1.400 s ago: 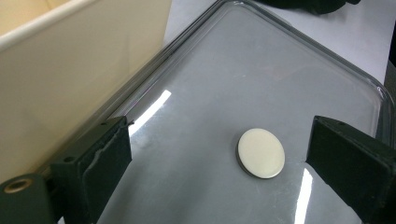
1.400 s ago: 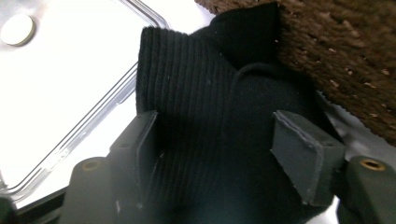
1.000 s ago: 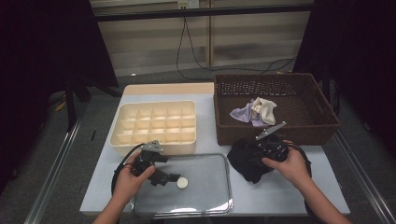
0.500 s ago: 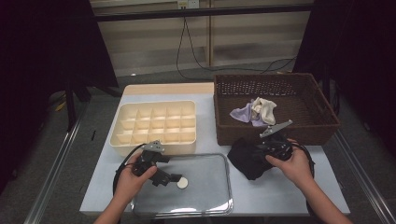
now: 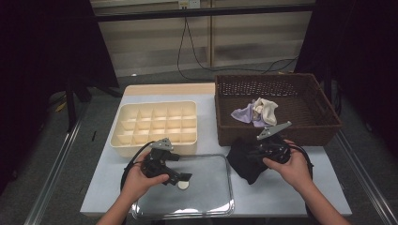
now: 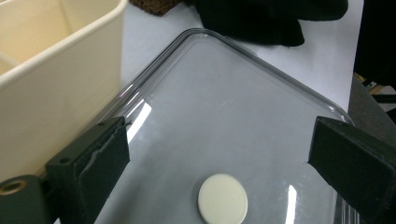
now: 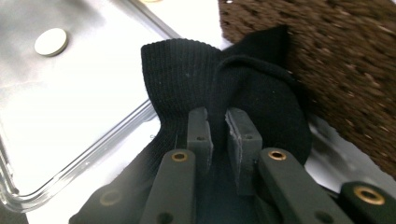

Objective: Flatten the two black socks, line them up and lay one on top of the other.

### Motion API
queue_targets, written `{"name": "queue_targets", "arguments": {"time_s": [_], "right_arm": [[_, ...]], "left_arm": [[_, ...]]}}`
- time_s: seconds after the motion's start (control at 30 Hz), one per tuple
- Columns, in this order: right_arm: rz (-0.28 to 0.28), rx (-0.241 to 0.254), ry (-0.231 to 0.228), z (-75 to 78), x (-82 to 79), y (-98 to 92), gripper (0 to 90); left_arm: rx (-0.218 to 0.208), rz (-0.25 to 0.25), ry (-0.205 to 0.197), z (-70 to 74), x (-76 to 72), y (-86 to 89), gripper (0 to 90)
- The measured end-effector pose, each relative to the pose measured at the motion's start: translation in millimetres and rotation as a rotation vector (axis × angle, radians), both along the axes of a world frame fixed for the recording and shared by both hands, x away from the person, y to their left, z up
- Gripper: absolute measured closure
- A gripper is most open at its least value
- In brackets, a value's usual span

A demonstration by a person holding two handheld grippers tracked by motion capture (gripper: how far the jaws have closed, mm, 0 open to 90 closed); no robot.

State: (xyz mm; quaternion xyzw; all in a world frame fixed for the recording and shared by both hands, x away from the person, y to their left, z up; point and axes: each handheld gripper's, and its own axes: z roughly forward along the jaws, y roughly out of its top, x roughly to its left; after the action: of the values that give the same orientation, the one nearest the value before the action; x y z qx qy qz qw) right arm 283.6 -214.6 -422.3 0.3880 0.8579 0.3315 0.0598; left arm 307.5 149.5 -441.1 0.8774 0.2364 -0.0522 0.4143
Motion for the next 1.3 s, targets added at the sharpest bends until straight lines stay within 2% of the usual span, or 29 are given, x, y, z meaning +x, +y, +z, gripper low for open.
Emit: {"name": "queue_targets", "arguments": {"time_s": [0.1, 0.13, 0.27, 0.43, 0.5, 0.6, 0.63, 0.67, 0.77, 0.83, 0.9, 0.97, 1.0, 1.03, 1.07, 1.1, 1.17, 1.27, 1.3], "right_arm": [[0.024, -0.003, -0.005, 0.7, -1.0, 7.7, 80.9], [0.029, -0.006, -0.011, 0.8, -1.0, 9.2, 80.9], [0.051, 0.011, -0.018, -0.8, -2.7, 17.4, 80.9], [0.082, 0.018, -0.015, -5.0, -6.4, 24.9, 80.7], [0.088, 0.017, -0.01, -7.3, -6.6, 27.1, 80.7], [0.098, 0.013, -0.01, -9.8, -6.3, 31.1, 80.7], [0.108, 0.011, -0.007, -10.3, -6.2, 33.6, 80.7], [0.113, 0.01, -0.012, -10.9, -6.0, 35.7, 80.7], [0.138, 0.001, -0.011, -12.0, -6.6, 43.2, 80.7], [0.157, -0.002, -0.006, -12.4, -7.4, 47.7, 80.6], [0.17, -0.005, 0.0, -13.3, -7.7, 51.5, 80.5], [0.175, 0.003, -0.005, -14.0, -7.3, 53.9, 80.5], [0.183, -0.002, -0.005, -14.2, -7.0, 55.1, 80.5], [0.185, -0.01, -0.009, -14.0, -7.5, 56.1, 80.4], [0.186, -0.006, -0.009, -14.4, -7.7, 56.5, 80.4], [0.188, -0.007, -0.006, -14.6, -8.0, 56.6, 80.3], [0.189, 0.001, -0.01, -14.9, -8.4, 54.8, 80.1], [0.182, 0.006, -0.012, -14.4, -9.5, 52.5, 79.7], [0.184, 0.005, -0.012, -14.2, -9.7, 51.3, 79.5]], "left_arm": [[0.021, -0.018, -0.005, 0.3, -0.1, -11.2, 4.8], [0.012, -0.029, -0.005, -0.9, -0.2, -15.7, 5.0], [0.03, -0.057, -0.034, -2.1, -1.2, -34.2, 8.3], [0.024, -0.082, -0.06, -2.0, -0.6, -51.0, 16.0], [0.026, -0.117, -0.079, -1.6, -0.2, -57.4, 24.9], [0.0, -0.129, -0.053, -3.4, -0.2, -64.9, 29.2], [-0.006, -0.129, -0.058, -4.3, -0.4, -67.7, 30.1], [0.01, -0.137, -0.073, -4.4, 0.8, -70.1, 31.9], [0.022, -0.132, -0.074, -5.7, 3.8, -73.4, 35.1], [0.012, -0.134, -0.066, -6.8, 4.9, -74.9, 40.3], [0.039, -0.149, -0.058, -7.3, 7.8, -77.4, 44.3], [0.041, -0.159, -0.053, -10.4, 7.9, -80.0, 53.3], [0.056, -0.175, -0.029, -11.3, 7.7, -81.1, 61.3], [0.074, -0.171, -0.029, -11.7, 7.4, -81.7, 72.4], [0.075, -0.182, -0.029, -12.6, 7.7, -81.7, 79.3], [0.063, -0.171, -0.015, -14.3, 7.1, -82.3, 84.1], [0.119, -0.167, -0.02, -11.4, 7.2, -80.3, 86.3], [0.084, -0.157, 0.023, -11.0, 7.4, -78.4, 87.3], [0.108, -0.161, 0.014, -9.6, 8.3, -76.8, 87.4]]}}
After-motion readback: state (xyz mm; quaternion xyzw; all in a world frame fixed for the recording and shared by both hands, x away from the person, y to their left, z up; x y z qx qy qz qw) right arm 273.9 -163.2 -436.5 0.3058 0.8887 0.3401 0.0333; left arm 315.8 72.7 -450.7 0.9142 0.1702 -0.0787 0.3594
